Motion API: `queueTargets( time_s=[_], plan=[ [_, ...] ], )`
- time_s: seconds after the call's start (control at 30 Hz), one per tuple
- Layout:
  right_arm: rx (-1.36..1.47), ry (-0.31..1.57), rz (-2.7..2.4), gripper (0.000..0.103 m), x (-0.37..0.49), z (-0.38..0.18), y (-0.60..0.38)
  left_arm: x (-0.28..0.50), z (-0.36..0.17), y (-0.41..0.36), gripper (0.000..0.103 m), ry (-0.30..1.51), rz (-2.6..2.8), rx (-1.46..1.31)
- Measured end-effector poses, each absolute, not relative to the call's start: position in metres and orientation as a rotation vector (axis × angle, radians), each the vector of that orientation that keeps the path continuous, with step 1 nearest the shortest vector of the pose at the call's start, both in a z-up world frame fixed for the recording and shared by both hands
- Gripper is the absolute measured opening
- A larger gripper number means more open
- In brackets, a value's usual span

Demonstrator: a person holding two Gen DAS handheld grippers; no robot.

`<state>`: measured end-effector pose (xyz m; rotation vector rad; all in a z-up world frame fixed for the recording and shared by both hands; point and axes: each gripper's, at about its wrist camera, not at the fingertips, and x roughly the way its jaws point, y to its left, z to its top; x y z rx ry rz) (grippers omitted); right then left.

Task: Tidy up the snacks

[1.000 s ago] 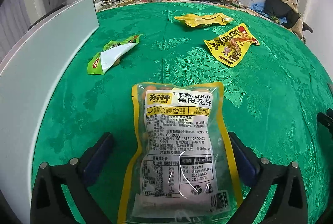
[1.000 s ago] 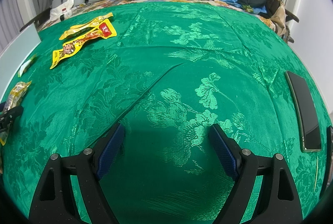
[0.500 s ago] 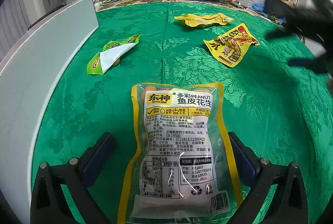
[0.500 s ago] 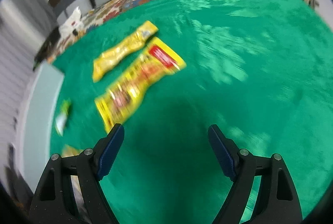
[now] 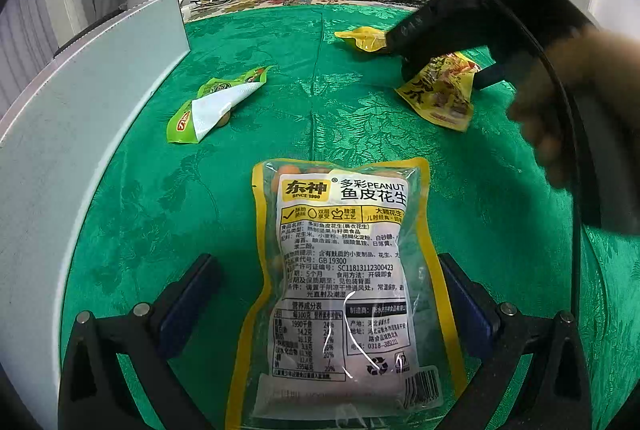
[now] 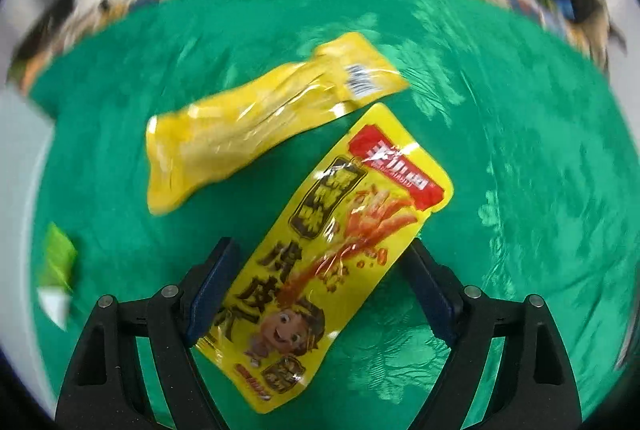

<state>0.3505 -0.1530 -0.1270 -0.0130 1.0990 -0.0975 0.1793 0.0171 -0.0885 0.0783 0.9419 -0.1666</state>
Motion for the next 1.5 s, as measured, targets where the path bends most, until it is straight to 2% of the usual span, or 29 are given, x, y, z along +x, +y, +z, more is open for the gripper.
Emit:
queueTargets(
  time_s=[0.07,0.17,0.3,0.93,1.07,1.2,1.5],
  plan=[
    [-0.037,1.073,-0.067,0.081,0.341,-0.128,-0.155,0.179,-0.089,0.017,0.103,0.942,-0.167,0.078],
    [-0.07,1.035,-0.006,0.058,0.319,-0.126,-0.165,0.179,-0.089,0.017,0.103,0.942,-0.167,0.078],
    [-0.072,1.027,0.047,0.056,0.292,-0.126,-0.178,0.179,-0.089,0.017,0.103,0.942,-0.167,0.078],
    [-0.269,0.904,0.356,0.059,0.113,-0.137,-0.216,0.178,-0.089,0.017,0.103,0.941,-0.168,0.078],
    [-0.26,0.858,0.325,0.064,0.094,-0.14,-0.227,0.178,-0.089,0.017,0.103,0.941,-0.168,0.078],
    [-0.216,0.86,0.259,0.081,0.098,-0.142,-0.234,0.178,-0.089,0.017,0.103,0.941,-0.168,0.079],
    [-0.203,0.861,0.252,0.082,0.098,-0.143,-0.236,0.177,-0.089,0.017,0.103,0.941,-0.168,0.079]
  ],
)
